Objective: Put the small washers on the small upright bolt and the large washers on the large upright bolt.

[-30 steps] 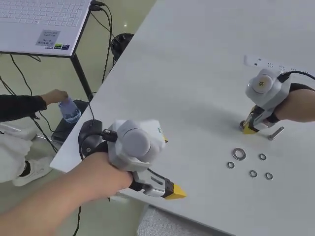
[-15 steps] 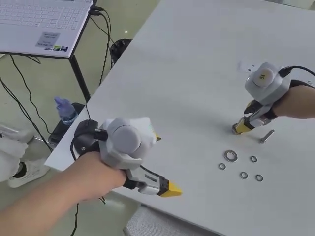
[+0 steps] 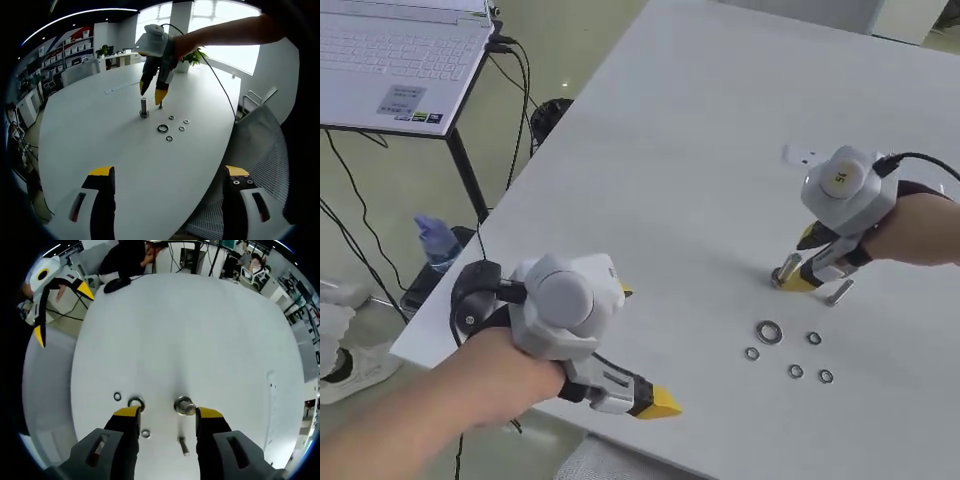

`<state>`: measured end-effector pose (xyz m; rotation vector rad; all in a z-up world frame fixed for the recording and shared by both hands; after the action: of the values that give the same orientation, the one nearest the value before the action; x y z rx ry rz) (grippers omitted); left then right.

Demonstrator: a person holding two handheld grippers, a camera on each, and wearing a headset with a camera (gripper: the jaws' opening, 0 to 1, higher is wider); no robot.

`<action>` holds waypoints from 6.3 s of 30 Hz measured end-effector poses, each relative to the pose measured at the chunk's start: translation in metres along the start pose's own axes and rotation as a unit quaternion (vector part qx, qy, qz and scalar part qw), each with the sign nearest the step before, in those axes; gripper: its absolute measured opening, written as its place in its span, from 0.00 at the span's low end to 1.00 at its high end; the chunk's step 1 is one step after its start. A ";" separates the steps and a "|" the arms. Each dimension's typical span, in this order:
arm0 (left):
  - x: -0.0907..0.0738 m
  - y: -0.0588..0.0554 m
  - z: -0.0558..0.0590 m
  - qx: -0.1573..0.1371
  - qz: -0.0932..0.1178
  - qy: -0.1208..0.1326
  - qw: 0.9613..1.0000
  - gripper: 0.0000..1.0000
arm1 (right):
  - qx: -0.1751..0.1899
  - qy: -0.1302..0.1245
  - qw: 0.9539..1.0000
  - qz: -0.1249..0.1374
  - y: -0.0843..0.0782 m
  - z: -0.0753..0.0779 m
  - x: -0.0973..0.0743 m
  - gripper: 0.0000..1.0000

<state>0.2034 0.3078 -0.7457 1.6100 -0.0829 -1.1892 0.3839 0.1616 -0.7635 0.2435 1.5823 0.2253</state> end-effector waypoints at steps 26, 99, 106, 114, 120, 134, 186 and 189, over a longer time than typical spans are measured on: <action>0.003 0.000 0.002 -0.004 0.001 0.004 1.000 0.88 | -0.019 0.024 1.000 0.005 -0.018 -0.050 0.018 0.46; 0.000 -0.018 0.012 -0.009 -0.010 -0.019 1.000 0.79 | 0.032 0.004 0.998 -0.052 -0.033 -0.042 0.082 0.22; -0.003 -0.020 0.013 -0.011 -0.012 -0.017 1.000 0.78 | 0.024 0.005 0.998 -0.052 -0.029 -0.044 0.082 0.22; -0.005 -0.020 0.012 -0.008 -0.016 -0.015 1.000 0.78 | 0.036 0.008 0.998 -0.057 -0.035 -0.040 0.074 0.22; -0.004 -0.019 0.009 -0.009 -0.016 -0.013 1.000 0.78 | 0.041 0.013 0.997 -0.058 -0.037 -0.045 0.061 0.22; -0.001 -0.015 0.009 -0.003 -0.017 -0.015 1.000 0.77 | 0.044 0.004 0.998 -0.052 -0.037 -0.040 0.028 0.22; 0.008 -0.014 -0.005 -0.014 -0.013 -0.007 1.000 0.82 | 0.039 -0.023 0.998 -0.046 -0.009 0.035 0.008 0.22; 0.007 -0.016 -0.005 -0.016 -0.014 -0.007 1.000 0.82 | 0.041 -0.020 0.998 -0.049 -0.011 0.036 0.012 0.22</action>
<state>0.2025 0.3134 -0.7626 1.5807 -0.0496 -1.2177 0.4193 0.1544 -0.7791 0.2316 1.5605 0.0783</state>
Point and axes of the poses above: the centre of the closed fingertips' face, and the gripper's own axes: x roughly forward along the fingers, z roughly to its right, y roughly out of its top, the point moved 3 cm from there along -x, roughly backward along the fingers, and after that the axes turned 3 degrees about y, right-handed, at the moved point
